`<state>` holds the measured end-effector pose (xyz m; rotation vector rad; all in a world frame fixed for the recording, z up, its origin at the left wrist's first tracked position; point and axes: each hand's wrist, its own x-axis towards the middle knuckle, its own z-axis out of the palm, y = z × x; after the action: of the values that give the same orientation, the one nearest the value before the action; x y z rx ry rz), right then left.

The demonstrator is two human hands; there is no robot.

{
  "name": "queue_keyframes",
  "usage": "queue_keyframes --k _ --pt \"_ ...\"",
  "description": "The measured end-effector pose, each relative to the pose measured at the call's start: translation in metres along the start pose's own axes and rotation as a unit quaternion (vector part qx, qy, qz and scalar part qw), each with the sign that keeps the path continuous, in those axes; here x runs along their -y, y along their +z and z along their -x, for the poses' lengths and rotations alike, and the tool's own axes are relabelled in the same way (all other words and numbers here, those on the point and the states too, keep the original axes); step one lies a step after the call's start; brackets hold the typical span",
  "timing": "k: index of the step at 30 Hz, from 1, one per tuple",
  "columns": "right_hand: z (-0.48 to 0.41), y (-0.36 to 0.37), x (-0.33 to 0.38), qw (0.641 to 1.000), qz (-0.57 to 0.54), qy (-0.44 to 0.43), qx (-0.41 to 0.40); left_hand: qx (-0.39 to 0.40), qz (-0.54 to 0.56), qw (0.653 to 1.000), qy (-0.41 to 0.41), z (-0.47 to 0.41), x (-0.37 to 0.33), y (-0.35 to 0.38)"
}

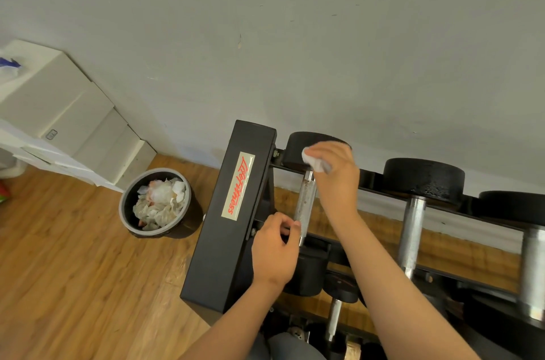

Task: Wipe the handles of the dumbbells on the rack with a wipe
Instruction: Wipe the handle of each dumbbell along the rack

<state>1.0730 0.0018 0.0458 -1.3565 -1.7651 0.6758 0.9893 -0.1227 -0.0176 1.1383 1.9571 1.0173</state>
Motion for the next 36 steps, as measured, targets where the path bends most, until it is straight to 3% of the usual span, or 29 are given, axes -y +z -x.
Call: queue_keyframes --k 10,16,21,25,30,32,36 --pt "-0.034 0.009 0.005 0.999 0.011 -0.039 -0.006 0.004 -0.002 1.0 -0.003 0.001 -0.002 -0.001" --pt "0.007 0.003 -0.001 0.999 -0.037 -0.004 0.02 0.006 -0.002 1.0 -0.006 0.0 -0.003 -0.001" --pt "-0.031 0.002 0.005 0.999 -0.03 -0.015 0.003 0.004 0.001 1.0 -0.003 0.0 -0.003 -0.002" --pt "-0.053 -0.003 0.005 0.999 -0.038 0.011 -0.025 0.008 0.001 1.0 0.001 0.001 -0.003 -0.003" --pt "-0.011 -0.013 0.012 0.992 -0.102 0.076 0.01 0.026 0.005 1.0 -0.006 0.001 -0.007 -0.005" --pt "0.007 -0.018 0.015 0.991 -0.116 0.066 0.025 0.044 0.036 0.998 -0.023 -0.001 -0.011 -0.009" --pt "0.026 -0.024 0.022 0.989 -0.133 0.058 0.036 0.04 0.209 0.973 -0.087 -0.01 -0.039 -0.029"
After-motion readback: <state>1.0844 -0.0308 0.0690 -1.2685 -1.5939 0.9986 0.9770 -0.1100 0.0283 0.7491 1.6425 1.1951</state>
